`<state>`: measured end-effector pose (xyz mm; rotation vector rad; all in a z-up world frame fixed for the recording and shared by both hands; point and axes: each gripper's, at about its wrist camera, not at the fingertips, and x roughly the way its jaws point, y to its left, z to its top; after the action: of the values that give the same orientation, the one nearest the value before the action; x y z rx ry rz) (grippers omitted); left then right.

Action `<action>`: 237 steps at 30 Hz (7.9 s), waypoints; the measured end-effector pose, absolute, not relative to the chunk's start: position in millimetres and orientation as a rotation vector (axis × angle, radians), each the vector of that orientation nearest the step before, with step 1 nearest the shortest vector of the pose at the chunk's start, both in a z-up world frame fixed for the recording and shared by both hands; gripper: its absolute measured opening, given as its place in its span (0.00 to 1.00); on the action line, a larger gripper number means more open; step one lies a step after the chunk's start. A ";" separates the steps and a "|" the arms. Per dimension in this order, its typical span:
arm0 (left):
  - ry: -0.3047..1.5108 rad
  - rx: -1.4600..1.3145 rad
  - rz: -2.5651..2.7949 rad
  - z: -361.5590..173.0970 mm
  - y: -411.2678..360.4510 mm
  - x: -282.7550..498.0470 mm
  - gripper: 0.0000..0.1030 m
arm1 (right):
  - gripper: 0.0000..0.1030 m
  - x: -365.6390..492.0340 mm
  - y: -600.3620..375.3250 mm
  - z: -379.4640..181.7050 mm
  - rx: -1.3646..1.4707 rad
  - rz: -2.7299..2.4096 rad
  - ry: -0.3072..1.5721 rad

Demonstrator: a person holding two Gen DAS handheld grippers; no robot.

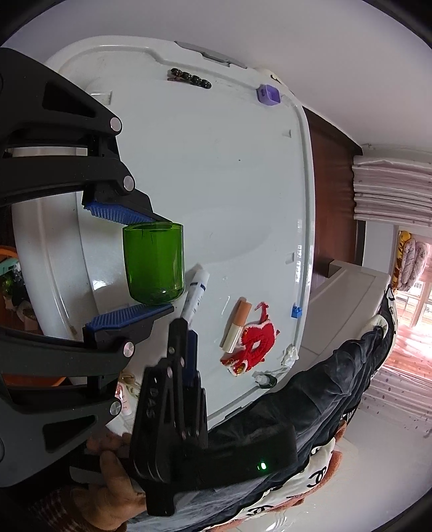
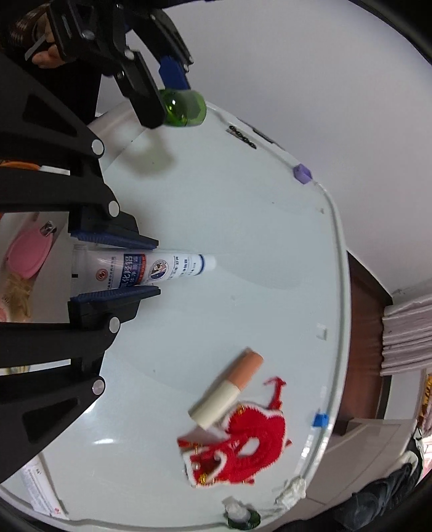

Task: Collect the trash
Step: 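Grasp the white tube with the right tool while the left tool holds the green cap, then move both tools over the orange bucket and release the cap and tube, then grasp the clear plastic cup with the right tool, then grasp the peach-and-white tube with the left tool while the right tool holds the cup, then move both tools over the orange bucket and release the cup and tube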

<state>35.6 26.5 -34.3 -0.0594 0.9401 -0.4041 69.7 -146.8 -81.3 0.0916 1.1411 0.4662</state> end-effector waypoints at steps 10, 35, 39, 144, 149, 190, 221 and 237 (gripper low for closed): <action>0.947 -0.060 -0.417 -35.2 23.5 34.9 0.42 | 0.29 69.2 -128.6 -105.3 -0.108 0.408 1.156; 0.944 -0.072 -0.445 -31.8 26.5 31.6 0.42 | 0.21 58.6 -134.8 -81.5 0.022 0.414 1.125; 0.947 -0.054 -0.459 -29.9 27.2 19.8 0.42 | 0.21 33.8 -137.5 -66.4 0.014 0.424 1.096; 1.025 0.217 -0.566 -104.9 -142.0 168.7 0.78 | 0.40 -46.1 -296.1 -32.2 0.335 0.206 0.931; 1.046 0.266 -0.568 -120.1 -151.8 175.4 0.79 | 0.40 -44.9 -296.2 -31.5 0.344 0.216 0.928; 0.956 0.088 -0.239 -78.8 -60.1 121.6 0.18 | 0.40 -51.0 -295.7 -17.8 0.340 0.243 0.891; 1.278 0.227 -0.335 -148.5 -24.4 -130.9 0.25 | 0.56 -139.7 -167.8 -133.1 0.201 0.393 1.268; 1.090 0.273 -0.198 -106.7 -22.8 -101.8 0.67 | 0.78 -128.6 -186.6 -132.3 0.271 0.325 1.268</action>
<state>-101.8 -22.8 -106.7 0.2732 1.0900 -0.1976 -128.6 -186.6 -132.3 0.2714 1.2675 0.3250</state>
